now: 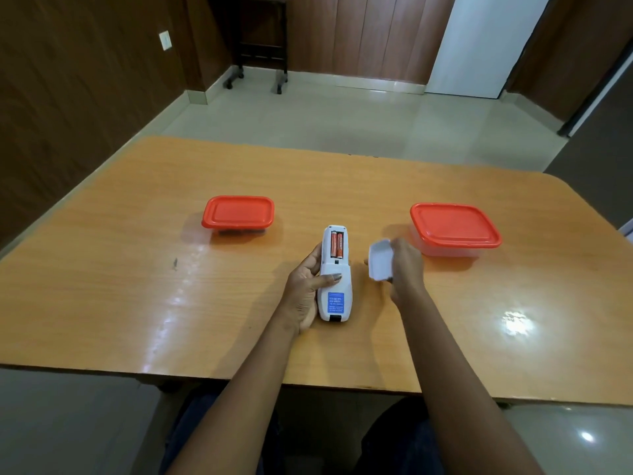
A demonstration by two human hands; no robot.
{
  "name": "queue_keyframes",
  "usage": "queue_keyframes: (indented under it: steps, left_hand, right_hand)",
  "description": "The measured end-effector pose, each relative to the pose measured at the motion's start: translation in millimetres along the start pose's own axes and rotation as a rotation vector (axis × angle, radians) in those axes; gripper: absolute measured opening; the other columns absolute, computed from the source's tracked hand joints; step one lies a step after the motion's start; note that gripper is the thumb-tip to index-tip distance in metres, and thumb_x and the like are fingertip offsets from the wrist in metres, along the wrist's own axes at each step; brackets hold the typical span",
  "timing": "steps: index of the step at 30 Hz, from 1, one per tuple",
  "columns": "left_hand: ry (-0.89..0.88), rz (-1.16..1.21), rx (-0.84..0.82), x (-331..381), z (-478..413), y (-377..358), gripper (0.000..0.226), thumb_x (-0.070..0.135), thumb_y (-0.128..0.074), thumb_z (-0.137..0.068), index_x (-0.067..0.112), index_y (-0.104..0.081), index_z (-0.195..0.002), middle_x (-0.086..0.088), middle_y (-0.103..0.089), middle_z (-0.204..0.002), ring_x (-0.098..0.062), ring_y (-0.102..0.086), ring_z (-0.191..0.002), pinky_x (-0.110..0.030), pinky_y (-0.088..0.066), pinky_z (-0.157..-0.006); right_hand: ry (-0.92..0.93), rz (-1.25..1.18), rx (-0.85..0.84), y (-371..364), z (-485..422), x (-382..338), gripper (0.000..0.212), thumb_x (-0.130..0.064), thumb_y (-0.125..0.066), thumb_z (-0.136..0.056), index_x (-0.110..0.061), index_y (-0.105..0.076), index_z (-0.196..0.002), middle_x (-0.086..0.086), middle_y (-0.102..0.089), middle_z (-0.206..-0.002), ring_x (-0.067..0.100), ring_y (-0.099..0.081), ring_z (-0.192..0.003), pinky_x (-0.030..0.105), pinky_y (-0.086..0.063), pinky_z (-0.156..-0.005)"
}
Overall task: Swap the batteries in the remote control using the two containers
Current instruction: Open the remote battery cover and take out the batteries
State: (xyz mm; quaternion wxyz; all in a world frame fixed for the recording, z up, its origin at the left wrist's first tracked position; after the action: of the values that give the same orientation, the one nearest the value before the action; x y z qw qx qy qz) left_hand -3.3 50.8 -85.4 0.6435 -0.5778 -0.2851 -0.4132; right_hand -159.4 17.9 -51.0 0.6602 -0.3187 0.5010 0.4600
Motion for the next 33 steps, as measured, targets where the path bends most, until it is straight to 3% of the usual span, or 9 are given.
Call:
queue_keyframes:
  steps: [4,8,10,12,17,21,23,27,33]
  left_hand:
    - [0.007,0.035,-0.018,-0.2,-1.1,0.3,0.069,-0.014,-0.056,-0.077,0.016,-0.044,-0.138,-0.015,-0.056,-0.132,-0.023,-0.06,-0.103,-0.033,-0.057,-0.079]
    - [0.017,0.035,-0.016,-0.3,-0.8,0.1,0.068,-0.015,-0.053,-0.078,0.015,-0.043,-0.139,-0.016,-0.057,-0.13,-0.022,-0.062,-0.1,-0.032,-0.058,-0.076]
    - [0.02,0.026,-0.021,-0.4,-0.6,-0.5,0.068,-0.015,-0.052,-0.079,0.015,-0.043,-0.139,-0.014,-0.06,-0.126,-0.022,-0.062,-0.099,-0.032,-0.057,-0.076]
    - [0.017,0.023,-0.022,-0.2,-0.7,-0.6,0.067,-0.015,-0.052,-0.079,0.015,-0.043,-0.138,-0.01,-0.062,-0.121,-0.02,-0.063,-0.097,-0.03,-0.058,-0.075]
    - [0.025,-0.005,-0.036,0.5,-0.8,-2.2,0.064,-0.013,-0.052,-0.081,0.02,-0.045,-0.136,-0.002,-0.066,-0.114,-0.016,-0.066,-0.092,-0.027,-0.059,-0.071]
    - [0.028,-0.018,-0.03,1.0,0.3,-1.8,0.062,-0.012,-0.052,-0.082,0.02,-0.046,-0.134,0.0,-0.066,-0.112,-0.01,-0.069,-0.086,-0.025,-0.058,-0.069]
    - [0.035,0.001,-0.026,0.3,-0.2,-0.9,0.062,-0.012,-0.052,-0.082,0.018,-0.046,-0.136,-0.001,-0.066,-0.111,-0.011,-0.068,-0.086,-0.024,-0.058,-0.069]
    - [0.042,0.012,-0.016,0.0,-0.6,-0.1,0.063,-0.011,-0.053,-0.082,0.017,-0.044,-0.138,-0.003,-0.065,-0.114,-0.012,-0.067,-0.087,-0.024,-0.058,-0.069]
    - [0.048,-0.016,0.0,-0.8,0.5,0.5,0.063,-0.009,-0.054,-0.082,0.017,-0.044,-0.139,-0.004,-0.064,-0.119,-0.015,-0.065,-0.093,-0.025,-0.057,-0.067]
  right_hand:
    - [-0.109,0.018,0.044,20.0,-4.1,18.3,0.018,-0.019,-0.04,-0.082,-0.01,-0.046,-0.069,0.012,-0.048,-0.079,0.026,-0.046,-0.071,0.033,-0.034,-0.062]
    - [0.082,0.2,0.092,20.2,-0.5,4.1,0.031,-0.009,-0.038,-0.088,-0.016,-0.042,-0.058,0.002,-0.041,-0.064,0.022,-0.037,-0.067,0.028,-0.027,-0.053]
    - [0.216,0.351,0.162,20.9,5.2,-2.8,0.024,-0.009,-0.041,-0.087,-0.012,-0.065,-0.084,0.007,-0.063,-0.089,0.027,-0.054,-0.09,0.033,-0.042,-0.072]
    - [0.38,0.49,0.192,17.0,12.7,-11.7,0.03,-0.008,-0.046,-0.087,-0.007,-0.064,-0.111,0.009,-0.064,-0.115,0.026,-0.055,-0.11,0.033,-0.042,-0.091]
    - [0.863,0.914,-0.244,-35.3,39.6,-26.9,0.027,-0.015,-0.054,-0.089,-0.008,-0.063,-0.114,0.005,-0.06,-0.119,0.02,-0.053,-0.112,0.028,-0.042,-0.085]
    - [1.061,1.237,-0.291,-45.7,39.7,-30.2,0.028,-0.016,-0.048,-0.092,-0.006,-0.063,-0.113,0.005,-0.057,-0.123,0.024,-0.054,-0.111,0.032,-0.033,-0.097]
    - [1.119,1.28,-0.326,-48.2,38.4,-31.8,0.026,-0.014,-0.05,-0.091,-0.002,-0.065,-0.108,0.01,-0.061,-0.115,0.029,-0.059,-0.101,0.034,-0.038,-0.094]
    - [1.333,1.35,-0.322,-53.0,41.3,-30.6,0.012,-0.004,-0.076,-0.065,-0.001,-0.067,-0.072,0.012,-0.065,-0.07,0.028,-0.062,-0.055,0.03,-0.055,-0.057]
    - [1.379,1.312,-0.319,-50.4,42.4,-23.5,0.03,-0.005,-0.084,-0.056,-0.003,-0.07,-0.082,0.014,-0.069,-0.075,0.028,-0.065,-0.057,0.029,-0.053,-0.052]
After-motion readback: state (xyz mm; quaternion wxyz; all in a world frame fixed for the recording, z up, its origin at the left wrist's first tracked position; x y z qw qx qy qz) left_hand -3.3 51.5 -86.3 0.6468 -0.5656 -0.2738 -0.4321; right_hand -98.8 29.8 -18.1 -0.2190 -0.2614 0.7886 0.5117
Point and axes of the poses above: each hand's wrist, its own z-axis away from the middle knuckle, its own y-axis out of the back of the hand, x = y × z, the point moved 5 cm from there along -z, towards the middle knuckle
